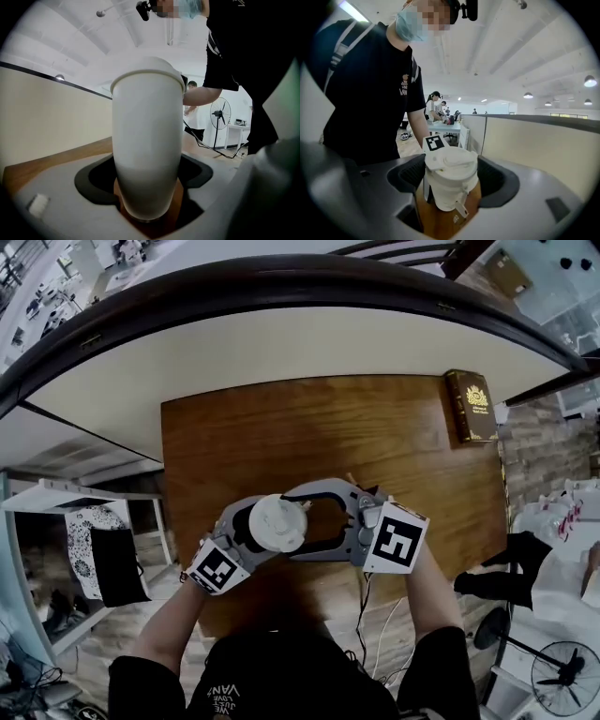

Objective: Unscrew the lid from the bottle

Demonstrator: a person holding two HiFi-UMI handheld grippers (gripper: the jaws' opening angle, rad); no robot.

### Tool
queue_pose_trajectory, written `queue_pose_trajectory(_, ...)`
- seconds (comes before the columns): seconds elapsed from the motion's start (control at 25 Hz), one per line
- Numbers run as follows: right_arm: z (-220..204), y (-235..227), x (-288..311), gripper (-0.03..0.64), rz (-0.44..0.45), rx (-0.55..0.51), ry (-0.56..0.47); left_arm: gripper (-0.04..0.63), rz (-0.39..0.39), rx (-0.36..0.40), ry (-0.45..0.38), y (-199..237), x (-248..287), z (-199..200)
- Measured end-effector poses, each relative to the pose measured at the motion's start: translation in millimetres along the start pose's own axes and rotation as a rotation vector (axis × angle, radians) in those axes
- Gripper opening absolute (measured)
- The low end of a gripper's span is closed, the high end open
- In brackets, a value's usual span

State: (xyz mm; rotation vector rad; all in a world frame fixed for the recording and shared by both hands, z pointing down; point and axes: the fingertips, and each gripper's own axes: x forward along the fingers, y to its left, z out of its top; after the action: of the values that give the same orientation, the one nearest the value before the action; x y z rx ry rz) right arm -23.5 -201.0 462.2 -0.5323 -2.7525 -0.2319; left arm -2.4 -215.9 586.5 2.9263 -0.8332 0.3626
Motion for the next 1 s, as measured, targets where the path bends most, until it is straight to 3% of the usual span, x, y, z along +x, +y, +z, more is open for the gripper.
queue_pose_trajectory(0.12,-1.9,-7.4,0.7,0.320,-0.043,0.064,-0.008,0.374,0.029,-0.030,-0.011,4.5,-0.9,0.8)
queue_pose_trajectory(0.28,-1.6,-6.6,-6.0,0.321,-0.184,0.146,-0.046,0.374,0.076,-0.038,0.006,4.9,-2.7,-3.6)
queue_pose_trajectory(0.44,8.4,-5.4,-19.6,0.321,-0.436,0.270,-0.170,0.374,0.116,-0.061,0.006,6.6,-3.1,-3.9)
queue_pose_trajectory(0.72,6.1,1.9,-20.6,0.321,-0.820,0.339,-0.202,0.374,0.166,-0.063,0.007,5.9,-1.4,-0.2)
queue_pose_trajectory(0.84,4.8,-0.6,-13.8,0.321,-0.895,0.356,-0.201,0.374,0.172,-0.048,0.017,3.4,-2.9,-1.3)
queue_pose_trajectory(1.0,8.1,-3.1,-1.7,0.319,-0.919,0.346,-0.174,0.374,0.180,-0.031,0.030,1.0,-4.5,-3.3)
